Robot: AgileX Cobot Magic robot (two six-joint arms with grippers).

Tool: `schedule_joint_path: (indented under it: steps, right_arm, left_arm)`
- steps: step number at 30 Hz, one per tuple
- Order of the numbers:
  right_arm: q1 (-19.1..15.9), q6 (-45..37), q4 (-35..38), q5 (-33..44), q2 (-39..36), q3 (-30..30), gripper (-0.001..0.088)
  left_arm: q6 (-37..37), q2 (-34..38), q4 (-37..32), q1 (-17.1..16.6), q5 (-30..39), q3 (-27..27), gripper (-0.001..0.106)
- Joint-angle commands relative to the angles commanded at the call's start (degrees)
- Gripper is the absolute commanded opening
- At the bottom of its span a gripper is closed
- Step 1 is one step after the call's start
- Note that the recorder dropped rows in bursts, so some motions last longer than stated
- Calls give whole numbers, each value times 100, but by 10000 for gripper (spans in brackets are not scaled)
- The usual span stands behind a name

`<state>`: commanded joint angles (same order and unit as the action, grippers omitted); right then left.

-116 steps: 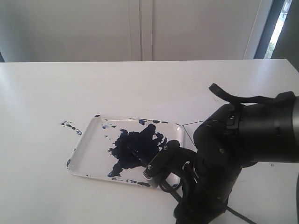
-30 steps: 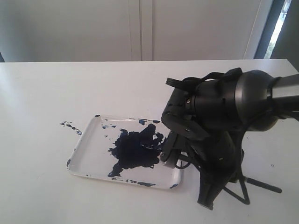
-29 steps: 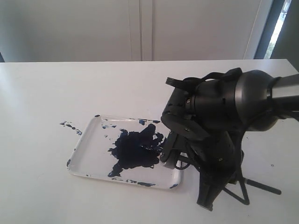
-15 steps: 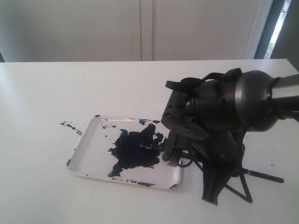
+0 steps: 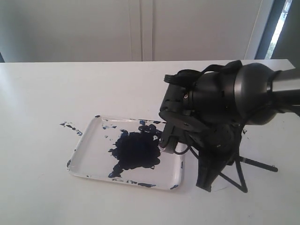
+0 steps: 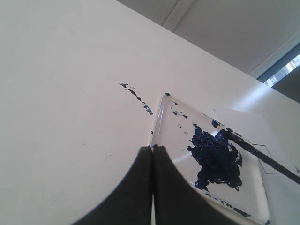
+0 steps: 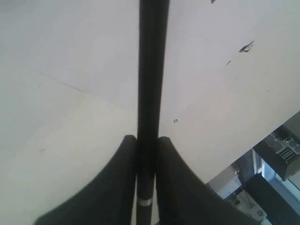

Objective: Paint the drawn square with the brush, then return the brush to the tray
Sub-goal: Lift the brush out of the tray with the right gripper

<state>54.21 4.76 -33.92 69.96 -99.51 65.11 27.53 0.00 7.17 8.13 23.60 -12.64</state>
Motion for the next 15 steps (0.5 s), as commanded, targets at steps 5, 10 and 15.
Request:
schedule_joint_path:
  steps: [5, 10, 15]
  right_arm:
    - [0, 9, 24, 0, 276, 155, 0]
    - [0, 9, 24, 0, 492, 179, 0]
    - [0, 9, -64, 0, 613, 179, 0]
  left_arm:
    - [-501, 0, 0, 0, 0, 0, 0]
    - [-555, 0, 0, 0, -68, 0, 0]
    - [-543, 0, 0, 0, -872, 0, 0]
